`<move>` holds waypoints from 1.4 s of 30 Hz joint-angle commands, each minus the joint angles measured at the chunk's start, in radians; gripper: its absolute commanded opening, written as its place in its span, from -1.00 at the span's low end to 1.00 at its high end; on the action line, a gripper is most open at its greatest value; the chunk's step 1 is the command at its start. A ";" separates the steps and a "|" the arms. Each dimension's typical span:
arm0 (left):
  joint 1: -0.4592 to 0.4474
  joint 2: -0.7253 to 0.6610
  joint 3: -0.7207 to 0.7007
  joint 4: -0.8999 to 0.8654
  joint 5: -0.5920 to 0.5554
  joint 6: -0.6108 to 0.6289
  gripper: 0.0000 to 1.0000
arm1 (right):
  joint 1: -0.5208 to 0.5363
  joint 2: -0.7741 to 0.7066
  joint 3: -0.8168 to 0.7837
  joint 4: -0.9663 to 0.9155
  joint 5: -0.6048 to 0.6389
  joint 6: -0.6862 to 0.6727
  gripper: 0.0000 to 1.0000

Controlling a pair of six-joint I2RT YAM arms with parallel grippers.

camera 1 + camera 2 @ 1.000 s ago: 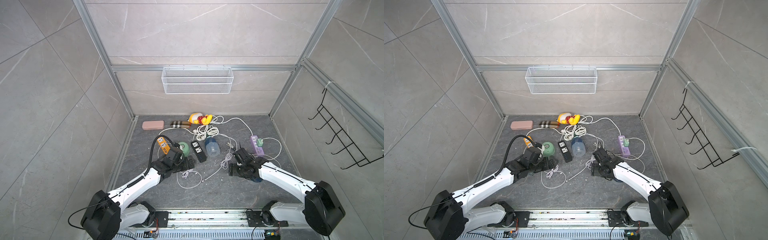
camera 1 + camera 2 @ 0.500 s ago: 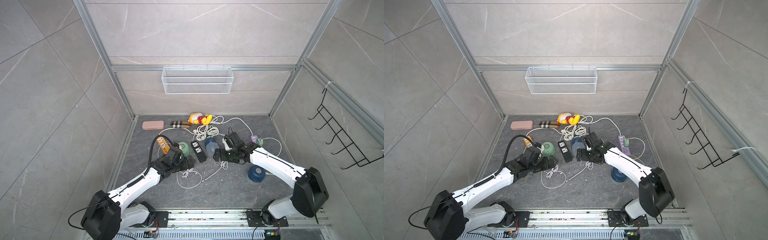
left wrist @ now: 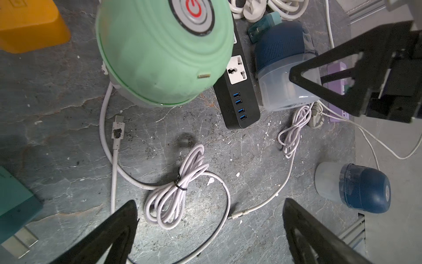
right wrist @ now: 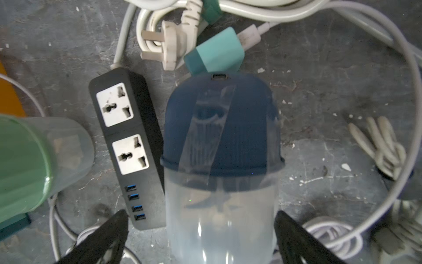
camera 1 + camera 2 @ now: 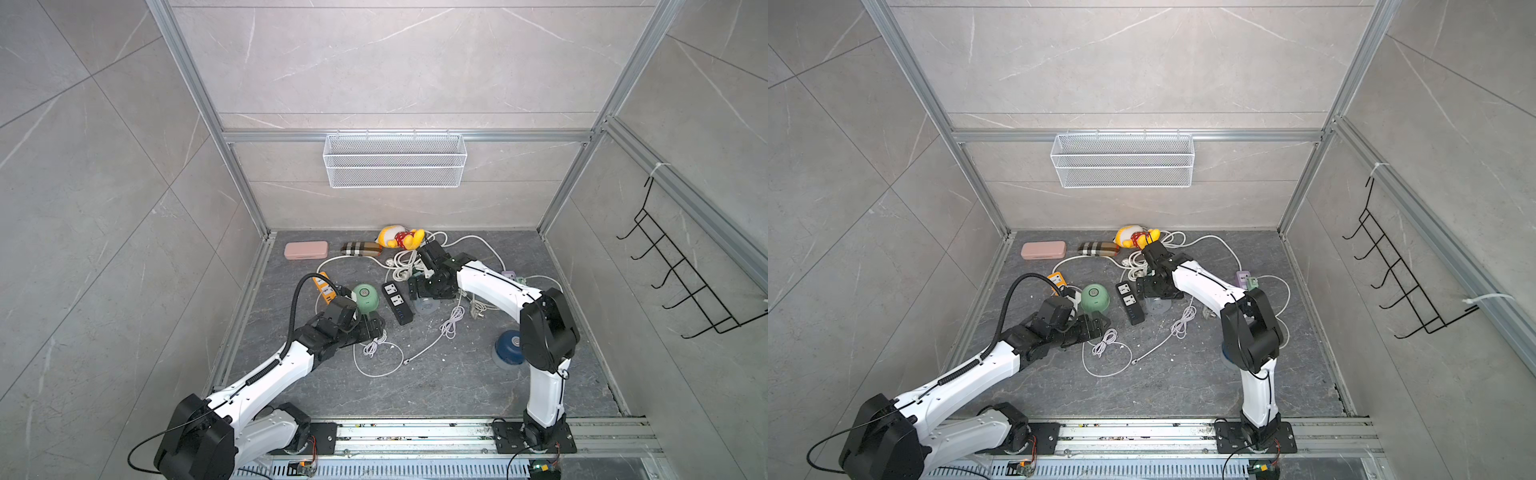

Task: Charge the cordless meat grinders
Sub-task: Pick up the cordless meat grinder at the center of the board.

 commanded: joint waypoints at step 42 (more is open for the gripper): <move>0.069 0.063 0.286 0.275 0.555 0.044 0.99 | 0.028 -0.879 -0.903 0.801 -0.409 -0.287 0.58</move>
